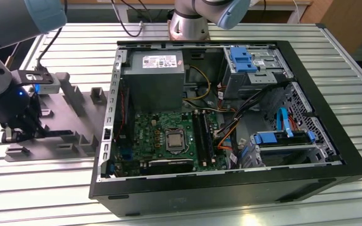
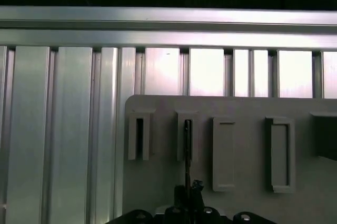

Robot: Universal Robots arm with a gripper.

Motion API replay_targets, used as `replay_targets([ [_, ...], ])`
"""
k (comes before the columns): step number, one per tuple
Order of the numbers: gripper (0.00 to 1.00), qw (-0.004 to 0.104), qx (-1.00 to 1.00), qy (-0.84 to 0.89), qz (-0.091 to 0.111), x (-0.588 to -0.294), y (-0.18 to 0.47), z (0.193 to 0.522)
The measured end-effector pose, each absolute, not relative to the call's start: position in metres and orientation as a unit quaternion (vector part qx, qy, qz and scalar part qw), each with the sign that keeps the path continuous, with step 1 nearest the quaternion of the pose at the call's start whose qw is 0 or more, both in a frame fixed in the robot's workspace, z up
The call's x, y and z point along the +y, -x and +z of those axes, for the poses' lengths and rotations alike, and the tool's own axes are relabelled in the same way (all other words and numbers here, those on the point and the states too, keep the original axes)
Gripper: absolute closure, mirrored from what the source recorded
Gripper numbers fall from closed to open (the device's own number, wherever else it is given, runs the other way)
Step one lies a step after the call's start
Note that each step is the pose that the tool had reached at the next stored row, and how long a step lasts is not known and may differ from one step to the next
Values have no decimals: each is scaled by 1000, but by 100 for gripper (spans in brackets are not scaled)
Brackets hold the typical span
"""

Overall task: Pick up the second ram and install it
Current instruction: 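Pick up the second ram and move it above second insertion slot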

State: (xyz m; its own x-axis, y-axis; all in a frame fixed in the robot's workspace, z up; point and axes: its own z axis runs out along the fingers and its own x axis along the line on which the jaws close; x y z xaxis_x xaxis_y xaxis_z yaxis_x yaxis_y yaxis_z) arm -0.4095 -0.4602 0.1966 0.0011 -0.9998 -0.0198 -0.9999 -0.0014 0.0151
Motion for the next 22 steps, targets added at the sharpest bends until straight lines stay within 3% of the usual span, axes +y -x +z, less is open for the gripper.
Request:
replay_targets([
  [22, 86, 2, 707, 707, 12, -460, 410, 222],
])
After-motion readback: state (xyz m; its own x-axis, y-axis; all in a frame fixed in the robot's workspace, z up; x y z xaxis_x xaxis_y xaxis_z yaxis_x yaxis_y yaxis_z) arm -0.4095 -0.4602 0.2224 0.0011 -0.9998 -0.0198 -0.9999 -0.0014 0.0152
